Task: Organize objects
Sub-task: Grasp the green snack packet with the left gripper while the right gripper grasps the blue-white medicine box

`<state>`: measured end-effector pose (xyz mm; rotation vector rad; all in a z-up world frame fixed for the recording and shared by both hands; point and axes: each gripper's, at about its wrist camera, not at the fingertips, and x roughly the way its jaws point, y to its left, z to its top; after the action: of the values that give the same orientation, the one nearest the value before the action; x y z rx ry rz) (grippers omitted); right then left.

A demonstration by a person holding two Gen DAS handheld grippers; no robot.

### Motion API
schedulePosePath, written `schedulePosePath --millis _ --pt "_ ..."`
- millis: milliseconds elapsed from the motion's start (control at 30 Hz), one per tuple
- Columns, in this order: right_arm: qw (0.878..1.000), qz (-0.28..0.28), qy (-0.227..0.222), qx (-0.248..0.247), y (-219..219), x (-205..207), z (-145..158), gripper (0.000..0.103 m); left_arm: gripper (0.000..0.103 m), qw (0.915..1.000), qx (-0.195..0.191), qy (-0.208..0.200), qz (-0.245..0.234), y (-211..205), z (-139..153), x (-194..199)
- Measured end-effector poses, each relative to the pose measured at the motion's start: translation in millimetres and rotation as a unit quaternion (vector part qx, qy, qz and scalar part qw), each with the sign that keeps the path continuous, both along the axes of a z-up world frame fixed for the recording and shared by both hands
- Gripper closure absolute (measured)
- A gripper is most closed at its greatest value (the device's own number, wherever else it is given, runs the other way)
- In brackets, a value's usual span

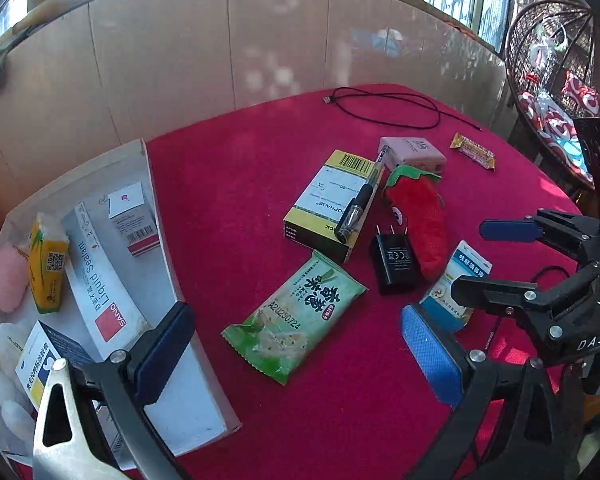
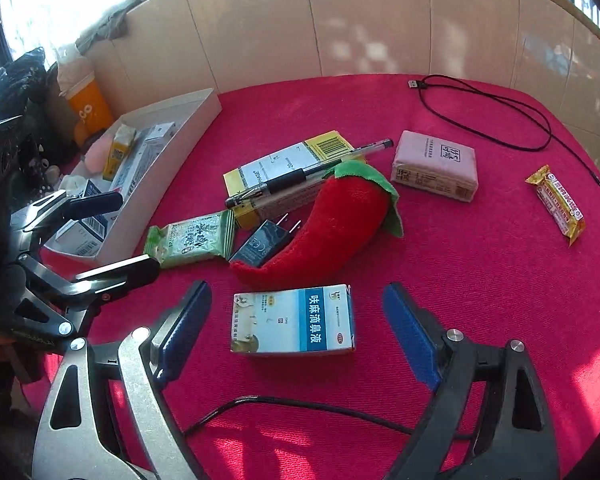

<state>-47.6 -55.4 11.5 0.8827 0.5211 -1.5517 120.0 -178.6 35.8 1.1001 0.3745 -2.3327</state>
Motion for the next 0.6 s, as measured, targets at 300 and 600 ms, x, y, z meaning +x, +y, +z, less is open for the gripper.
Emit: schedulePosePath --millis 300,600 --pt "0.998 0.014 0.048 0.040 -15 11 -29 0.015 0.000 0.9987 0.001 -0.046 -0.023 -7 -15 -24" --pt "0.996 -0.001 0.082 0.031 8 -7 -27 0.034 0.002 0.9966 0.010 -0.061 -0.055 -1 -22 -34"
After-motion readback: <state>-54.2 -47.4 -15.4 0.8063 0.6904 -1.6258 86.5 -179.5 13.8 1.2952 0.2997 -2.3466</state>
